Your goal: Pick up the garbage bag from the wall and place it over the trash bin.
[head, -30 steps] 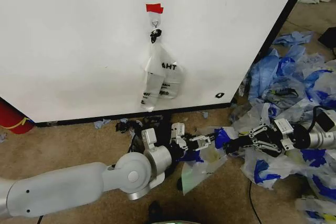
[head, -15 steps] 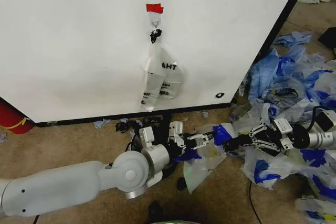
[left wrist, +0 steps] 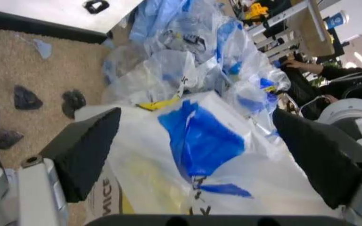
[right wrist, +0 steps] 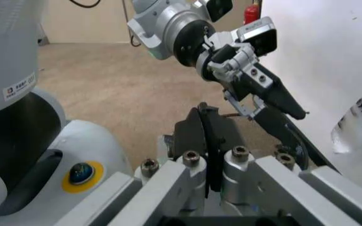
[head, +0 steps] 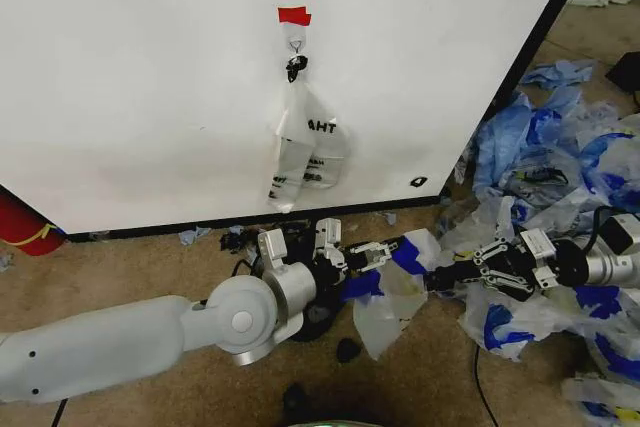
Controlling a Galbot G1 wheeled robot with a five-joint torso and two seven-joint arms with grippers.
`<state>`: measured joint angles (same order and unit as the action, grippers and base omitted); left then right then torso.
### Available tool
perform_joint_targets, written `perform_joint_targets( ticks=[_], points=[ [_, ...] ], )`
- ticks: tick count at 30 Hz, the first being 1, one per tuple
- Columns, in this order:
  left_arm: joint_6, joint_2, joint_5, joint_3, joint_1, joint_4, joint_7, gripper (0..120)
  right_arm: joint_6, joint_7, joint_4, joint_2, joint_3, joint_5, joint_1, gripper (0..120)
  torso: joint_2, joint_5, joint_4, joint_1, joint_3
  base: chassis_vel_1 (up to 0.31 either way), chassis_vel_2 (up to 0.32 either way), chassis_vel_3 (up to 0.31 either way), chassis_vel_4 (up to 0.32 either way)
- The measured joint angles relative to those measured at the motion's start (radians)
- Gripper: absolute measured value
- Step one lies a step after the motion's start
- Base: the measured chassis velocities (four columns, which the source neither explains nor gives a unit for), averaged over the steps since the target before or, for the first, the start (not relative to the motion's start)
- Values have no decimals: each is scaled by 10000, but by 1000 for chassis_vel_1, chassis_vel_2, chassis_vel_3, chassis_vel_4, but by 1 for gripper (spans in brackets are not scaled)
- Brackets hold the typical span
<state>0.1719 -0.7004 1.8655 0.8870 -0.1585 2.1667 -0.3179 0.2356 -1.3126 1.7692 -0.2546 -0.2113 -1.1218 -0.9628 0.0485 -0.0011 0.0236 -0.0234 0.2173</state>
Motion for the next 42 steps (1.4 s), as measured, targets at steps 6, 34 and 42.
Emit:
perform_joint_targets(
  ticks=[6, 34, 42],
  points=[
    [2, -3, 13, -7, -61, -23, -5, 96, 9, 8, -44, -53, 11, 8, 15, 0, 0, 1, 0, 0, 0, 0, 0, 0, 0],
    [-67, -388, 4, 374, -240, -380, -117, 96, 58, 77, 280, 21, -14, -99, 60, 0, 0, 1, 1, 0, 0, 0, 0, 0, 0],
    [-106, -474, 74, 420, -325, -398, -124, 96, 80, 141, 303, 11, 19, -128, 87, 0, 0, 1, 0, 0, 0, 0, 0, 0, 0]
  ],
)
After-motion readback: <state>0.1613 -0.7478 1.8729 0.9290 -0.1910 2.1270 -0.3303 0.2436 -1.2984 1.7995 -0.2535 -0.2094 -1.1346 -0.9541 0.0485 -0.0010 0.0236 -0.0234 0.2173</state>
